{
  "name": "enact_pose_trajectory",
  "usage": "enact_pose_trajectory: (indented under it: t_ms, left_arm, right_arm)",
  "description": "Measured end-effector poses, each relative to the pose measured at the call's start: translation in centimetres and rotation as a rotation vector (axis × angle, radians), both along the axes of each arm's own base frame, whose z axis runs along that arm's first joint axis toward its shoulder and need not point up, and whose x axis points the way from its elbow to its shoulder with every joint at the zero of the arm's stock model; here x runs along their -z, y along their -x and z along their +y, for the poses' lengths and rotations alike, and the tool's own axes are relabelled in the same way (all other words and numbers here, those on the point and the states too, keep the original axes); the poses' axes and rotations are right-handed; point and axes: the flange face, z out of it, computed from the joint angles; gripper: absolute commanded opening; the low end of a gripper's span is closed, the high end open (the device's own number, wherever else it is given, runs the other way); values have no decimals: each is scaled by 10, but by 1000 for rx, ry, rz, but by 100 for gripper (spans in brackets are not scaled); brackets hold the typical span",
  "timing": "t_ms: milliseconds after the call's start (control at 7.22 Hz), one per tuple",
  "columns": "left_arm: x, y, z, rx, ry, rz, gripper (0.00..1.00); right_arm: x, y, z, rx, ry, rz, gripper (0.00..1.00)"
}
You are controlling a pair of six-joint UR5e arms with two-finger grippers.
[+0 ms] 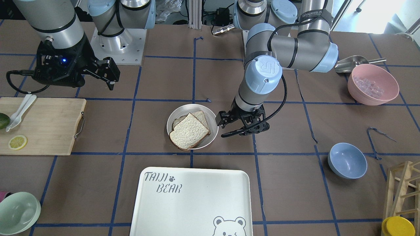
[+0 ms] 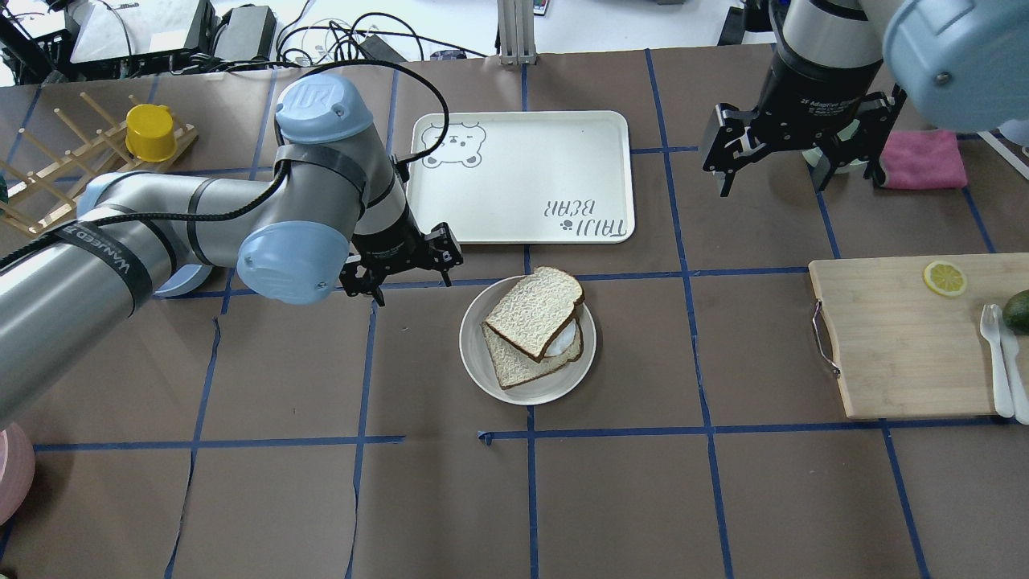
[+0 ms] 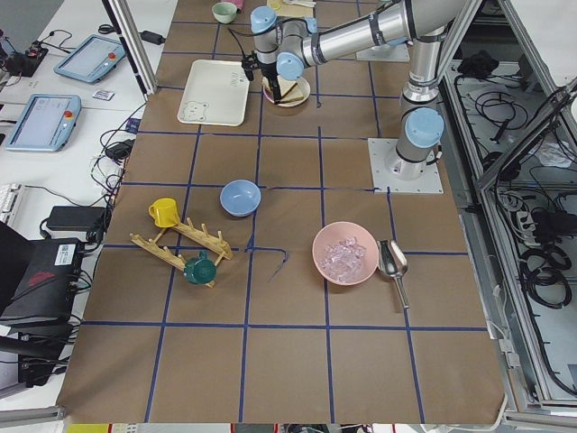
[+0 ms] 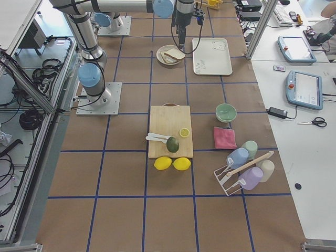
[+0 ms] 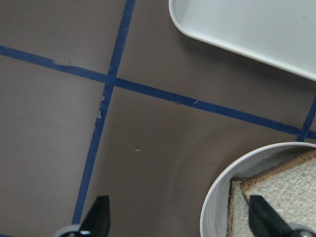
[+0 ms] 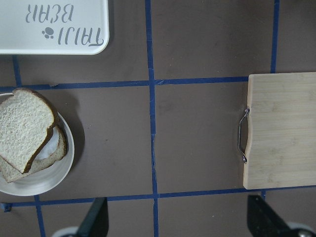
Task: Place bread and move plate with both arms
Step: 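Lower the left gripper and grip the white plate's rim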
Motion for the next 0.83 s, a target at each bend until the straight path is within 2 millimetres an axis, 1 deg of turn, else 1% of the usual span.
enact_pose_trajectory:
  t_ms: [277,554,692,831]
  left_arm:
    - [32,10,13,12,-40,27,100]
    - [70,21,31,20,-49,78,100]
    - [86,23,38,25,-57,83,97]
    - [97,25,43,28,-71,84,80]
  right_arm:
    - [0,1,0,-7,0,-3,100]
    - [-3,2,2,-28,6,2,100]
    - [-4,2,3,-64,6,4,100]
    - [-4,2,3,-89,5,3,100]
